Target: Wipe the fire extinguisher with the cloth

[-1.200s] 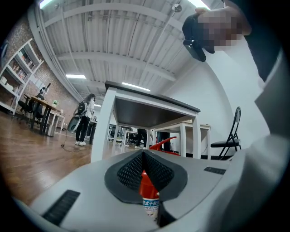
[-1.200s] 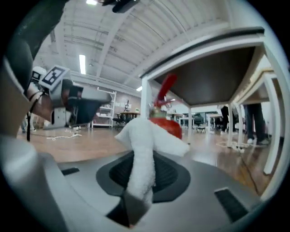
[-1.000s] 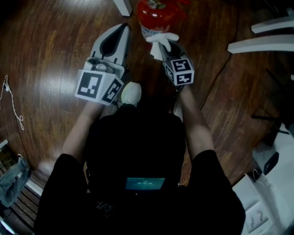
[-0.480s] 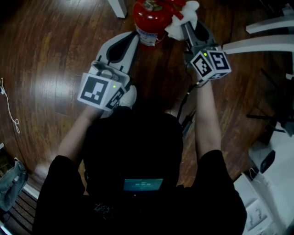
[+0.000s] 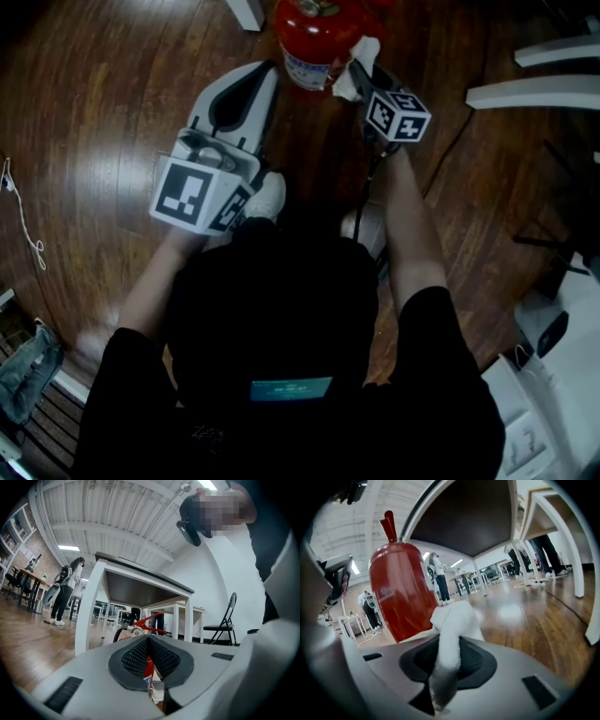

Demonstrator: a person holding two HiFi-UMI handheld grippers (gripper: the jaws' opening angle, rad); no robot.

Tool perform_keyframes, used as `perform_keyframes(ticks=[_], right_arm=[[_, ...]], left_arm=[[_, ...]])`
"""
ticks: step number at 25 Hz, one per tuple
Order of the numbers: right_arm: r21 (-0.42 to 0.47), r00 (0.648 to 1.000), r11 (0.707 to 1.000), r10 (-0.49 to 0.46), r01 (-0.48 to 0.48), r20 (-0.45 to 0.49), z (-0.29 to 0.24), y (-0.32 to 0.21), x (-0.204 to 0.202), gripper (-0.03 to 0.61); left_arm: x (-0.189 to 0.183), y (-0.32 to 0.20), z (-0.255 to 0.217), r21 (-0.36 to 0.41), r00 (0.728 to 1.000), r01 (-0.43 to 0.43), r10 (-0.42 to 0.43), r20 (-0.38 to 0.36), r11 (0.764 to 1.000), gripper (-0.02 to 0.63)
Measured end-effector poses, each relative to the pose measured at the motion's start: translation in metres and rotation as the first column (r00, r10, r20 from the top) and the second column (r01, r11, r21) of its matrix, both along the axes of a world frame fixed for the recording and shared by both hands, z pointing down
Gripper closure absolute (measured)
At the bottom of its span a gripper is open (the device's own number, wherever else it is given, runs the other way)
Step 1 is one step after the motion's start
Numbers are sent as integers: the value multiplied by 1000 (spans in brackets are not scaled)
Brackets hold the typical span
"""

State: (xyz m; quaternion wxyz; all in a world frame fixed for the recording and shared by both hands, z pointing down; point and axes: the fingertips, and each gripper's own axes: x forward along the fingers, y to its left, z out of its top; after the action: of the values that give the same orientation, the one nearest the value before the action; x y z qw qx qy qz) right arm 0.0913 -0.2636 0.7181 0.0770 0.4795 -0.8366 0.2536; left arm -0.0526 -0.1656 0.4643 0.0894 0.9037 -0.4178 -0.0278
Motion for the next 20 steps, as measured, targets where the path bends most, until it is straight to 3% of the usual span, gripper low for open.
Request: perform_keyframes(ticks=[3, 5, 9, 11, 14, 17, 20], right_arm=[[-81, 999, 996, -25, 22, -36, 31, 13, -1, 471], [-75, 999, 997, -14, 11, -34, 27, 15, 7, 471], [120, 996, 993, 1, -12, 91, -70, -10, 29, 471], [269, 988, 963, -29, -14, 154, -145, -27, 35, 471], [445, 989, 896, -65, -1, 133, -223, -29, 33, 469], [457, 983, 888, -123, 48, 135, -230, -23, 16, 471], [412, 985, 909, -121, 59, 127, -200, -35, 8, 471]], left_arm=[[-2, -1, 1, -1, 1000, -1, 1, -4, 1000, 614], [-2, -1, 1, 2, 1000, -4, 4, -2, 1000, 614], [-6, 1, 0, 0, 1000, 6, -6, -5, 1000, 614], [-5, 1, -3, 6, 1000, 7, -6, -7, 1000, 614], [-3, 3, -6, 15, 1000, -1, 1, -8, 1000, 614], [-5, 4, -6, 12, 1000, -1, 1, -7, 1000, 614], [-8, 6, -5, 9, 1000, 1, -1, -3, 1000, 614]])
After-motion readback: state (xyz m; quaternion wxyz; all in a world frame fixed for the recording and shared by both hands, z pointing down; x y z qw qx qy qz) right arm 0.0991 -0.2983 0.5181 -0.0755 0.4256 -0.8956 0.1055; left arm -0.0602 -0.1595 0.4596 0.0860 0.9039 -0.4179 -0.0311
